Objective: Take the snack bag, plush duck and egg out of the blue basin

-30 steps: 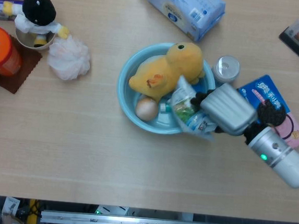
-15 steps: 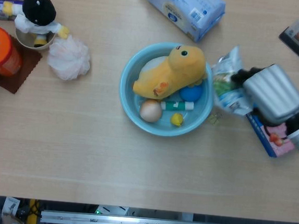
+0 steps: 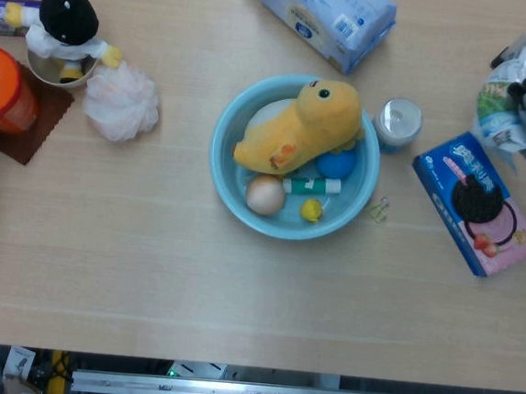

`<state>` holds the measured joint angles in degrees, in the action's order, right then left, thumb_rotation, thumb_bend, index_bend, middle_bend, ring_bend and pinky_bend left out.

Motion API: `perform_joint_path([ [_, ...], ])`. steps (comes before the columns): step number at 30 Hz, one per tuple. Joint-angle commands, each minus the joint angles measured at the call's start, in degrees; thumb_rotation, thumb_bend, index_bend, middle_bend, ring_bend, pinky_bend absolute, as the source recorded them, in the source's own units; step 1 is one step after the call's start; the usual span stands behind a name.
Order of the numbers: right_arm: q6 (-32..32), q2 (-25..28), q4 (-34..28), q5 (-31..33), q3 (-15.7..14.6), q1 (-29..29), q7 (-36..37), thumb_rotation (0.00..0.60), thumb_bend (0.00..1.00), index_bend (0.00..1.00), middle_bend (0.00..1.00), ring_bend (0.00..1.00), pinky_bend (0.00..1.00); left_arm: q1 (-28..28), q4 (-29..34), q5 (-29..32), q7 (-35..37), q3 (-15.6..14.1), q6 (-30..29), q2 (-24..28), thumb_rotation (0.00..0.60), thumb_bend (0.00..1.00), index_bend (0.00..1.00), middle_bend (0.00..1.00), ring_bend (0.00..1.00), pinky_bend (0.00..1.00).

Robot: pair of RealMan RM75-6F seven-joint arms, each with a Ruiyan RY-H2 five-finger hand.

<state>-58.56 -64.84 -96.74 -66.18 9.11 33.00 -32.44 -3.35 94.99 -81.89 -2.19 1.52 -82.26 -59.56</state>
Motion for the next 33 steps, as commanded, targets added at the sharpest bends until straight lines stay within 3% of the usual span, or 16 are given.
perform_joint_path([
  [1, 3.0, -0.6, 1.5, 5.0, -0.1, 2.1, -3.7, 0.600, 0.20, 0.27, 0.25, 0.26, 0.44, 0.1, 0.0, 0.1, 0.0, -0.1, 0.0, 0.0, 0.600, 0.30, 0.00, 0.06, 0.02, 0.07],
  [3, 2.8, -0.9, 1.3, 5.2, -0.1, 2.5, -4.0, 0.600, 0.14, 0.11, 0.15, 0.16, 0.35, 0.2, -0.1, 0.2, 0.1, -0.1, 0.0, 0.0, 0.600, 0.30, 0.00, 0.06, 0.02, 0.07],
  [6, 1.8, -1.1, 0.5, 3.9, 0.1, 2.8, -3.3, 0.600, 0.07, 0.01, 0.10, 0.11, 0.29, 0.3, -0.1, 0.3, 0.1, -0.1, -0.1, 0.1, 0.600, 0.30, 0.00, 0.06, 0.02, 0.07],
  [12, 0.3, -0.5, -3.3, -0.6, 0.0, 3.2, -0.9, 0.600, 0.04, 0.00, 0.10, 0.10, 0.28, 0.2, -0.2, 0.3, 0.1, -0.1, 0.1, 0.0, 0.600, 0.30, 0.00, 0.06, 0.02, 0.07],
  [18, 3.0, -1.3, -5.7, -2.8, 0.1, 6.0, -0.5, 0.600, 0.03, 0.00, 0.10, 0.10, 0.28, 0.3, -0.3, 0.3, 0.3, -0.1, -0.1, 0.2, 0.600, 0.30, 0.00, 0.06, 0.02, 0.07],
  [24, 8.0, -5.7, -4.4, 0.4, 0.7, 11.7, -5.6, 0.600, 0.03, 0.00, 0.11, 0.10, 0.28, 0.8, -0.4, 0.5, 0.9, -0.3, -0.5, 0.4, 0.600, 0.30, 0.00, 0.06, 0.02, 0.07],
  [33, 11.5, -15.5, 3.1, 11.3, 0.0, 19.9, -15.0, 0.600, 0.03, 0.00, 0.11, 0.10, 0.28, 2.0, -1.1, 0.6, 2.5, -0.8, -1.4, 0.9, 0.600, 0.30, 0.00, 0.06, 0.02, 0.07],
])
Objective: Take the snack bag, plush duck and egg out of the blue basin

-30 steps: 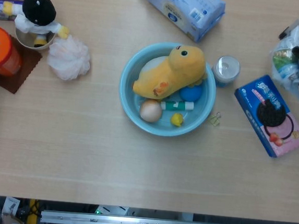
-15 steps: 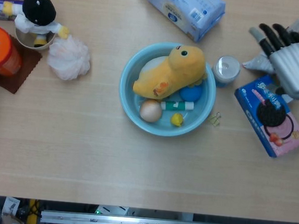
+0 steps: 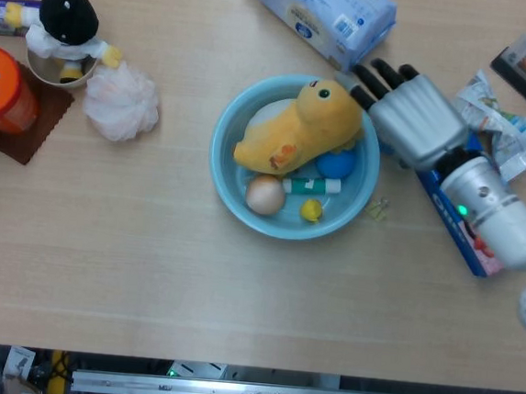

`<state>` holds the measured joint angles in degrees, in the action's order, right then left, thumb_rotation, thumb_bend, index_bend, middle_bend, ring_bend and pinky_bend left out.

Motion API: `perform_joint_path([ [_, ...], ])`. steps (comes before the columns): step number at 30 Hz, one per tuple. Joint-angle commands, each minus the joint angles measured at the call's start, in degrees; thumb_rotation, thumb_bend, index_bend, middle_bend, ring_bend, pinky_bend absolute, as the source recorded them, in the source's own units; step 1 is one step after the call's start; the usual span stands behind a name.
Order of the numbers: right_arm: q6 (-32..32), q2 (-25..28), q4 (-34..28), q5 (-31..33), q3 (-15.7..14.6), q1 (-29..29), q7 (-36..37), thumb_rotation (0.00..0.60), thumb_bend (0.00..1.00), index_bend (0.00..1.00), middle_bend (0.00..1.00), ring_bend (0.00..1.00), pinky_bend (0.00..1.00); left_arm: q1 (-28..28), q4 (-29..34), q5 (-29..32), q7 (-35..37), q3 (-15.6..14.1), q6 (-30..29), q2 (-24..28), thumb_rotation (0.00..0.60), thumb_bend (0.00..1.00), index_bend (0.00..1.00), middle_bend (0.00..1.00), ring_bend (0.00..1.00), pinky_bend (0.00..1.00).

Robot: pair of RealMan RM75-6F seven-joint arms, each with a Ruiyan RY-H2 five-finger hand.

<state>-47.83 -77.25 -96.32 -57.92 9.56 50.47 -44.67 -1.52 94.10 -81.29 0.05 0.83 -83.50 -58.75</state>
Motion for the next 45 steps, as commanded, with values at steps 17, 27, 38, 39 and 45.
perform_joint_path([
  [17, -3.1, -14.3, 13.1, 12.9, -2.5, 8.9, -8.6, 0.600, 0.14, 0.27, 0.32, 0.27, 0.47, 0.7, -1.4, -0.6, 2.4, -0.2, -0.4, 0.1, 0.600, 0.30, 0.00, 0.06, 0.02, 0.07],
  [27, -4.2, -11.6, 10.8, 4.4, -1.7, 6.7, 2.3, 0.600, 0.20, 0.59, 0.54, 0.56, 0.79, 0.8, -1.7, -0.3, 2.7, 0.0, -0.4, 0.2, 0.600, 0.30, 0.00, 0.06, 0.02, 0.07],
  [38, -10.6, -3.3, 4.4, -3.1, 2.7, 4.0, 10.2, 0.600, 0.20, 0.60, 0.54, 0.58, 0.81, 0.8, -1.6, -0.6, 2.7, 0.1, -0.4, 0.3, 0.600, 0.30, 0.00, 0.06, 0.02, 0.07],
  [39, -10.9, -2.9, 4.4, -3.1, 3.1, 3.9, 10.5, 0.600, 0.20, 0.60, 0.54, 0.58, 0.81, 0.8, -1.6, -0.6, 2.7, 0.1, -0.5, 0.3, 0.600, 0.30, 0.00, 0.06, 0.02, 0.07],
  [45, -12.5, -2.8, 7.0, -2.8, 4.9, 4.0, 10.6, 0.600, 0.20, 0.60, 0.54, 0.58, 0.81, 0.7, -1.4, -0.9, 2.5, 0.1, -0.3, 0.4, 0.600, 0.30, 0.00, 0.06, 0.02, 0.07],
])
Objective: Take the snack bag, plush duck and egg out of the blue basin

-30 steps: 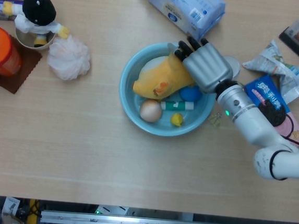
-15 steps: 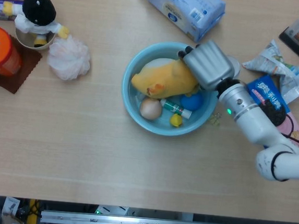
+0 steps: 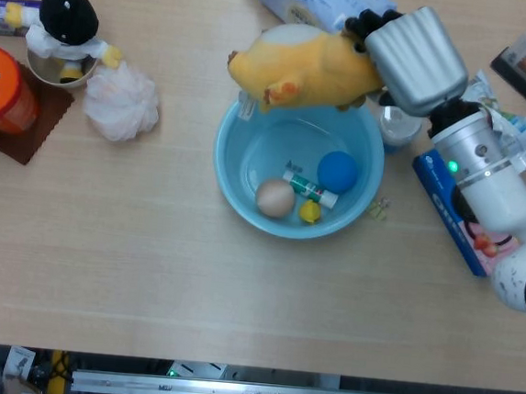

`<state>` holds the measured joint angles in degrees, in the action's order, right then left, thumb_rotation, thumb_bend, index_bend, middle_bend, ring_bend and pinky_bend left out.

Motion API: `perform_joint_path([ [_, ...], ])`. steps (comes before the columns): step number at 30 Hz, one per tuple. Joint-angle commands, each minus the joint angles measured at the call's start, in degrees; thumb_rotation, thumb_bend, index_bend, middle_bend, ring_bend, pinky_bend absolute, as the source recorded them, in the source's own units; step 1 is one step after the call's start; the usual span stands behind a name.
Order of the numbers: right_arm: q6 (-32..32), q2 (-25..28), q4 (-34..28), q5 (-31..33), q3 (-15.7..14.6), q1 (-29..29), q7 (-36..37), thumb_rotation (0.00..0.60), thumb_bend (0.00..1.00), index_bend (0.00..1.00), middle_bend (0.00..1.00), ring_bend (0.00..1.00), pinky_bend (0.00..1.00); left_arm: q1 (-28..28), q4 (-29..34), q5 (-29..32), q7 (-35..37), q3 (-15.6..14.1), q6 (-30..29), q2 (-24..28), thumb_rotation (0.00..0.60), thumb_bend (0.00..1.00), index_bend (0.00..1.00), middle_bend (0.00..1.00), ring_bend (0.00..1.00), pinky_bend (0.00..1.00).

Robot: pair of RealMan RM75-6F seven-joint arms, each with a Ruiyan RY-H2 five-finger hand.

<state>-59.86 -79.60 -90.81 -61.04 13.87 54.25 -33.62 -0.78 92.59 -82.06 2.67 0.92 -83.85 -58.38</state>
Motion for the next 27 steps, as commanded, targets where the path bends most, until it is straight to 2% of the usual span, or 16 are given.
perform_joint_path([
  [1, -0.4, -1.0, 2.4, 0.8, 0.7, 0.5, -0.9, 0.600, 0.20, 0.60, 0.54, 0.58, 0.81, -0.1, 0.2, -0.2, 0.0, 0.0, 0.1, 0.1, 0.600, 0.30, 0.00, 0.06, 0.02, 0.07],
  [9, -0.3, -8.2, 13.4, 5.0, 2.3, 3.8, -5.9, 0.600, 0.20, 0.60, 0.54, 0.58, 0.81, 0.5, 0.2, -0.1, 0.5, -0.2, -0.4, 0.4, 0.600, 0.30, 0.00, 0.06, 0.02, 0.07],
  [17, 3.5, -17.3, 25.3, 9.6, 3.9, 8.4, -8.8, 0.600, 0.20, 0.60, 0.54, 0.58, 0.81, 0.8, 0.1, 0.0, 0.8, -0.3, -0.5, 0.6, 0.600, 0.30, 0.00, 0.07, 0.02, 0.07],
  [20, 5.0, -20.1, 29.2, 11.9, 4.7, 10.0, -10.3, 0.600, 0.20, 0.59, 0.52, 0.55, 0.80, 1.0, 0.0, 0.4, 0.9, -0.3, -0.5, 0.6, 0.600, 0.30, 0.00, 0.07, 0.02, 0.07],
  [23, 7.0, -21.8, 31.5, 14.6, 5.4, 11.1, -11.5, 0.600, 0.19, 0.51, 0.45, 0.46, 0.71, 1.0, -0.1, 0.8, 1.0, -0.2, -0.3, 0.7, 0.600, 0.30, 0.00, 0.07, 0.02, 0.07],
  [27, 9.7, -21.9, 30.7, 17.0, 5.9, 11.5, -11.3, 0.600, 0.18, 0.23, 0.30, 0.31, 0.55, 1.1, -0.2, 0.7, 1.2, -0.2, -0.3, 0.7, 0.600, 0.30, 0.00, 0.07, 0.02, 0.07],
])
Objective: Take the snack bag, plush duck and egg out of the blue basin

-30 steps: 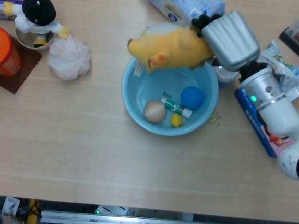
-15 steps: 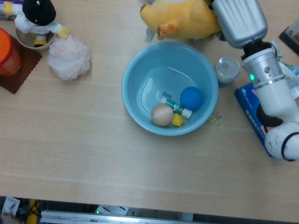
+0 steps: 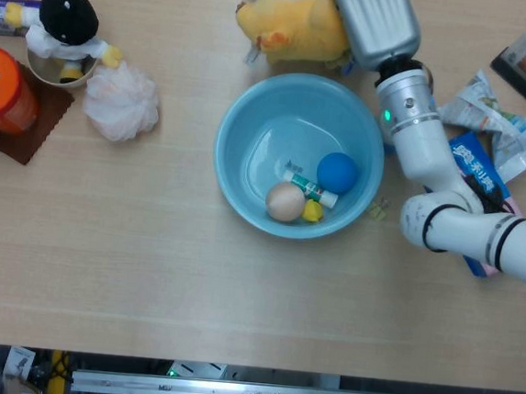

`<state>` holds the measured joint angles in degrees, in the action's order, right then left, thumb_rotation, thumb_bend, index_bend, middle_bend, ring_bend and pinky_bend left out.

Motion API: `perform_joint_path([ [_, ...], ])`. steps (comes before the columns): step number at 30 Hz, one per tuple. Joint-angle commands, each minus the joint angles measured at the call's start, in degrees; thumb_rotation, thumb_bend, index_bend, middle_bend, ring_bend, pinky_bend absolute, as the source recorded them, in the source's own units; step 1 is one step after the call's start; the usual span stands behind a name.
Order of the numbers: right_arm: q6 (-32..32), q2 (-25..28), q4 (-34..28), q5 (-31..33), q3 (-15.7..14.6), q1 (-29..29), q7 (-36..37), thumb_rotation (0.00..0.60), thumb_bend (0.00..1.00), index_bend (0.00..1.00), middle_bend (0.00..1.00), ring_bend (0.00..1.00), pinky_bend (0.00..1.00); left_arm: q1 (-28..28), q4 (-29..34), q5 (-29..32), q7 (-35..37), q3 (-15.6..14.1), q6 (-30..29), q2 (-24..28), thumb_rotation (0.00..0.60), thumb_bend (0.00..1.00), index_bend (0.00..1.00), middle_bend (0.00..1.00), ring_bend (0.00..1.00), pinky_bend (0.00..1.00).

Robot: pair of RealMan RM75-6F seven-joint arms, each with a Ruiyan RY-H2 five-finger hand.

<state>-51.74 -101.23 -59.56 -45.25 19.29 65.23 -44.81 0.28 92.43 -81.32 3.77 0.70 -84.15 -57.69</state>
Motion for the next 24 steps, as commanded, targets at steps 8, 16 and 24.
perform_joint_path([
  [8, 0.7, 5.2, -10.1, -2.8, -1.6, -1.3, 1.9, 0.600, 0.16, 0.02, 0.19, 0.23, 0.48, -0.1, 0.0, 0.0, -0.1, 0.1, 0.1, 0.0, 0.600, 0.30, 0.00, 0.07, 0.02, 0.07],
  [16, 1.3, 13.3, -23.6, -9.5, -3.2, -4.4, 9.2, 0.600, 0.16, 0.08, 0.23, 0.23, 0.49, -0.2, 0.6, -0.3, -0.6, 0.2, 0.0, 0.1, 0.600, 0.30, 0.00, 0.07, 0.02, 0.07],
  [24, 6.1, 18.3, -31.3, -17.0, -8.1, -5.9, 15.1, 0.600, 0.09, 0.28, 0.34, 0.29, 0.55, -0.1, 0.9, -0.7, -0.7, 0.1, -0.1, 0.2, 0.600, 0.30, 0.00, 0.07, 0.02, 0.07],
])
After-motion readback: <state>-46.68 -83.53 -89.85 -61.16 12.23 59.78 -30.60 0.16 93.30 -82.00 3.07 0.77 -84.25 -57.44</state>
